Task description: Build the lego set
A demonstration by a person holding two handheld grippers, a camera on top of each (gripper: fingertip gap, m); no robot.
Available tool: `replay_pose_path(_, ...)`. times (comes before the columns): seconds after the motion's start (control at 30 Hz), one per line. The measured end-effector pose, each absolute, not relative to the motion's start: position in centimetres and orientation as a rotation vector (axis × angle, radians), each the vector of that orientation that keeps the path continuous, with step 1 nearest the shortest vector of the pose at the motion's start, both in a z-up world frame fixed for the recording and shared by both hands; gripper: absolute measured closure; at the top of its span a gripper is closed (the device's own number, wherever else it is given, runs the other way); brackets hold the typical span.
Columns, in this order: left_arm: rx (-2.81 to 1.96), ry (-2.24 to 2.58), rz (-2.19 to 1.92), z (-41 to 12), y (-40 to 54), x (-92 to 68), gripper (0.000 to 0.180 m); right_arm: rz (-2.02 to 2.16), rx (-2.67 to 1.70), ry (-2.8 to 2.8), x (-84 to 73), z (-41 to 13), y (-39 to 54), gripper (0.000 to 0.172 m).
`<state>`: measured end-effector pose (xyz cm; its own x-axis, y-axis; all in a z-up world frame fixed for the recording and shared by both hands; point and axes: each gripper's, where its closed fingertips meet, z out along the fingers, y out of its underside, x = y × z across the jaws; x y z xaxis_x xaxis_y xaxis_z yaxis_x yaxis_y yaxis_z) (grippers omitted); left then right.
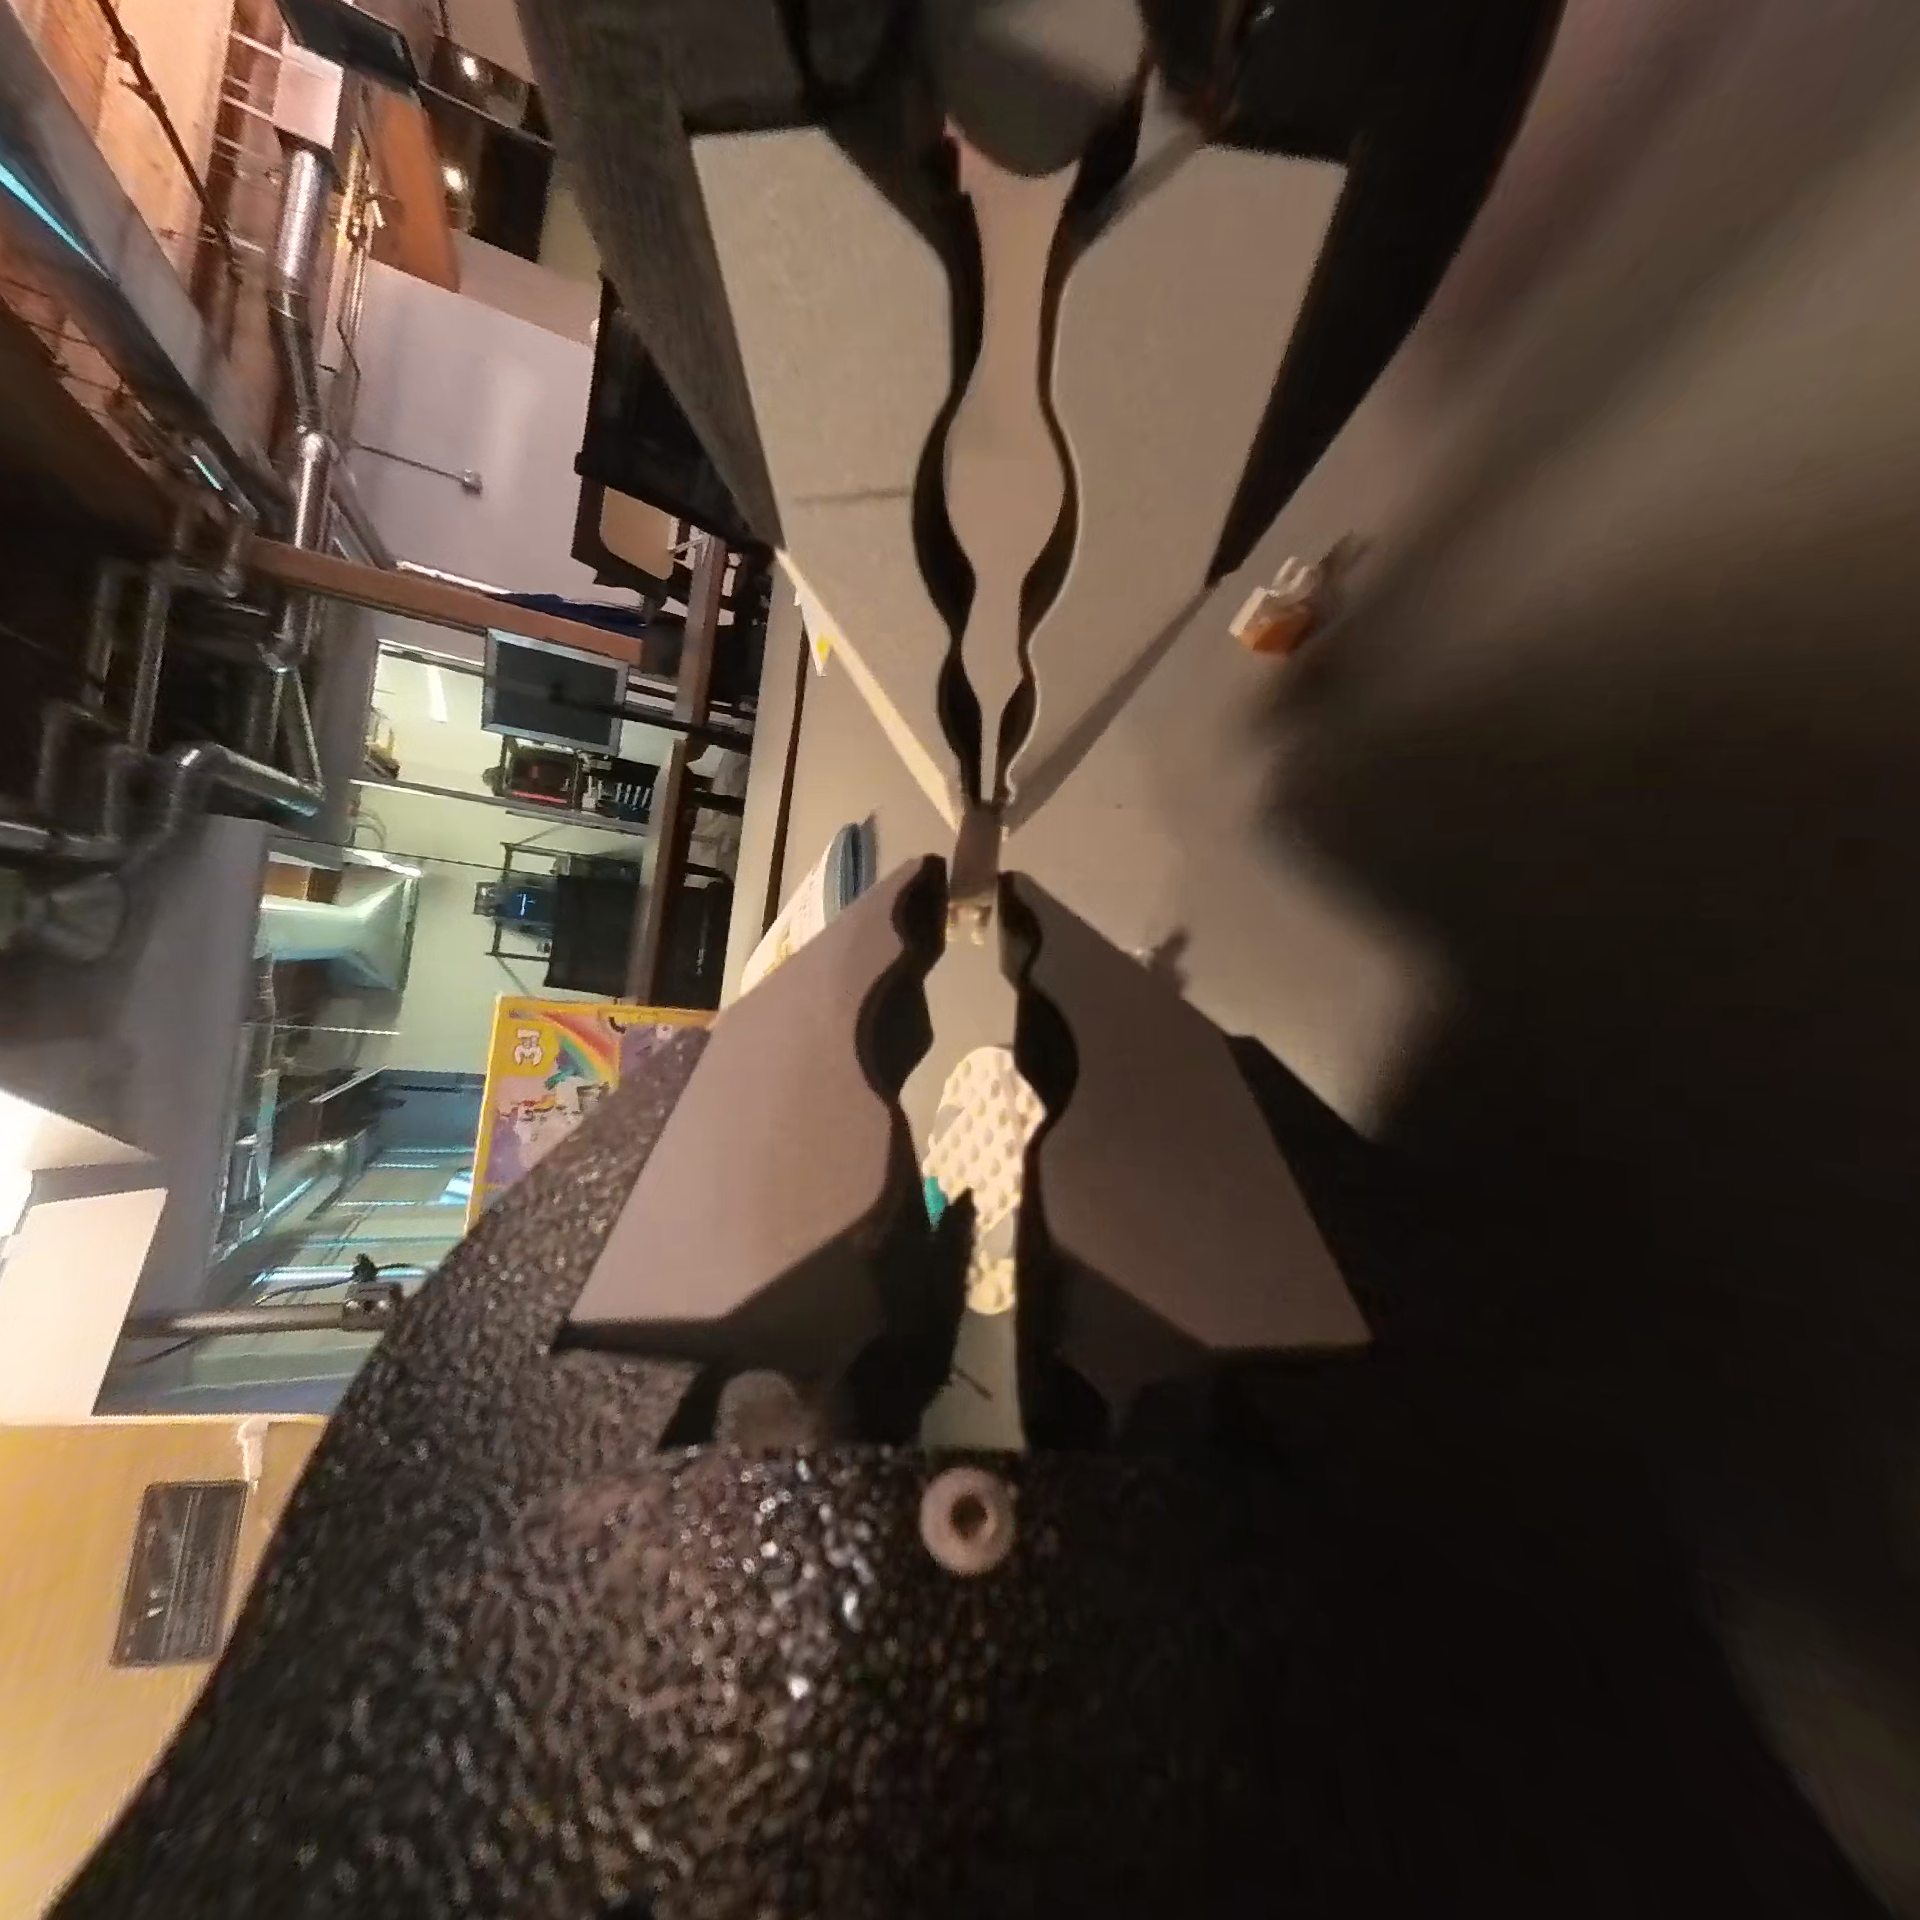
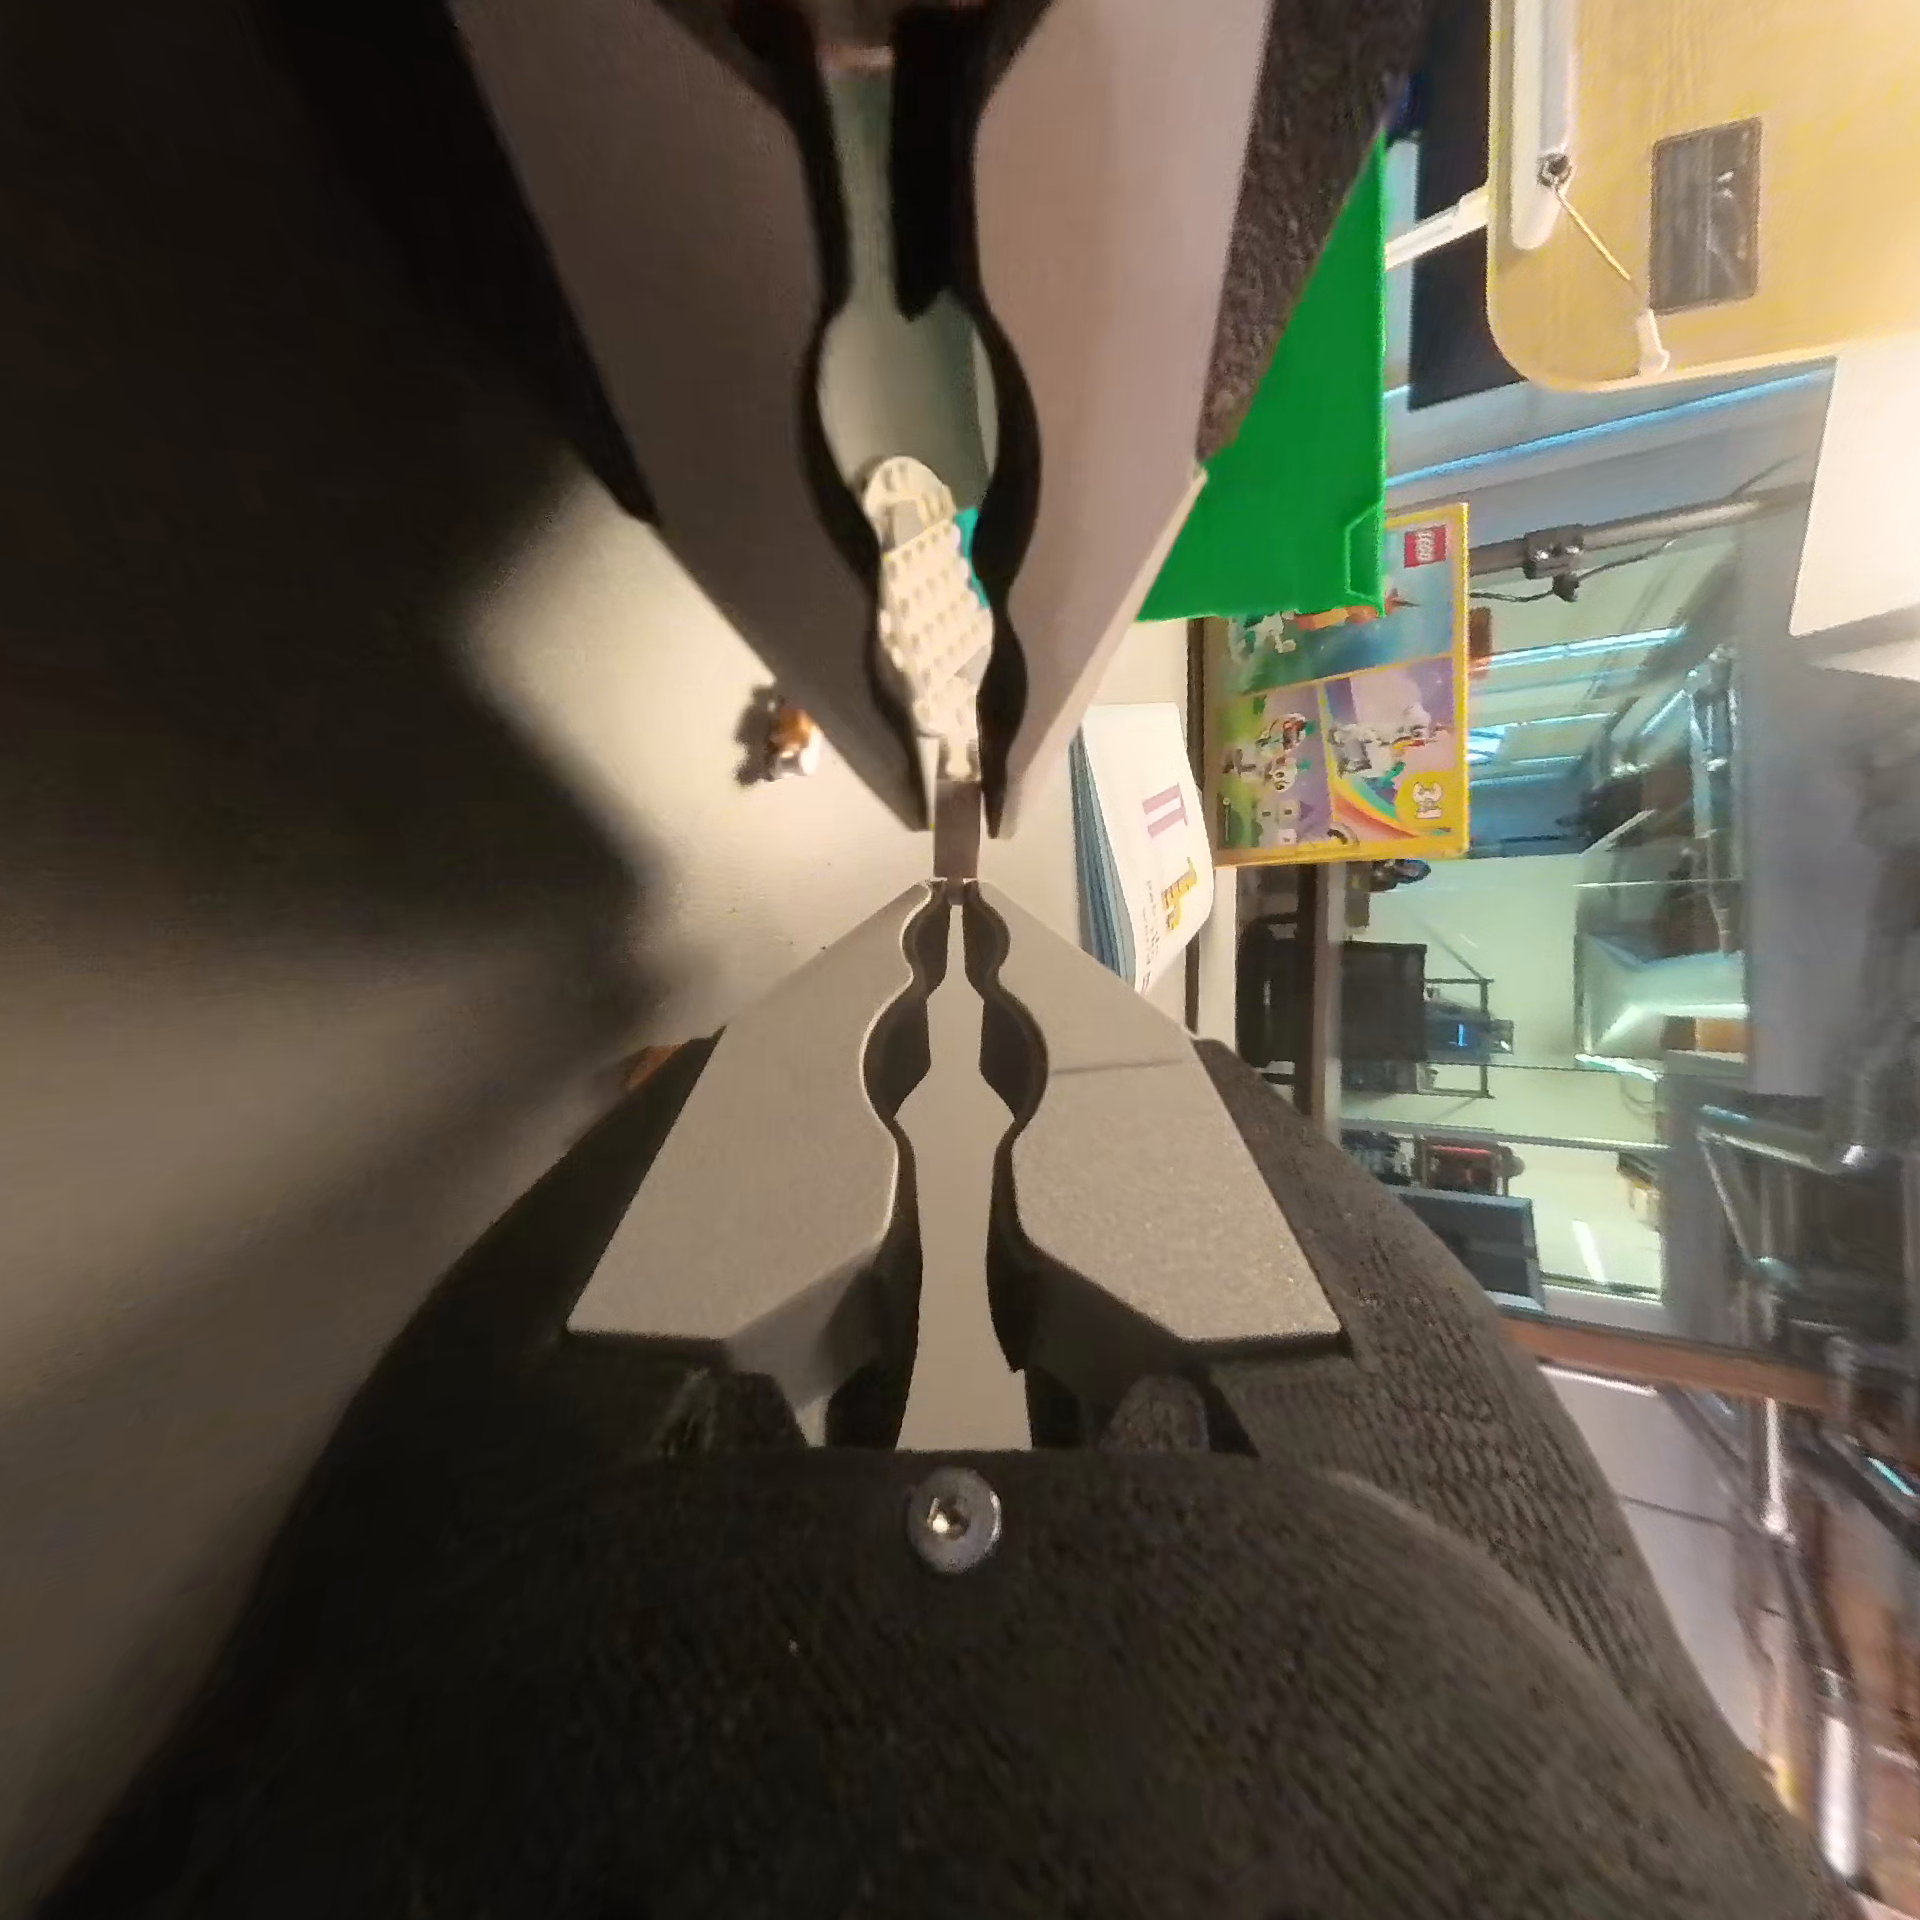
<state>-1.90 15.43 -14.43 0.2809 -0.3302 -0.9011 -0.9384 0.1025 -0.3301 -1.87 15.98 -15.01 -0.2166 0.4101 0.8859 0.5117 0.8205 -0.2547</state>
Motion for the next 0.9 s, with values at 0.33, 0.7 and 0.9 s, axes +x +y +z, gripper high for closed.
replay_pose_path(0.33, -1.480, 1.224, 0.574, -14.9, 15.4, -1.5, 0.175, 0.010, -0.694, -1.833, -1.9, -15.1, 15.3, 0.171)
replay_pose_path(0.7, -1.378, 0.844, 0.337, -10.6, 16.5, -4.6, 0.176, 0.136, -0.607, -1.377, -0.9, -9.2, 19.6, 0.167)
replay_pose_path(0.9, -1.278, 0.836, 0.285, -9.2, 16.5, -3.6, 0.176, 0.184, -0.763, -1.186, -0.8, -7.3, 23.0, 0.171)
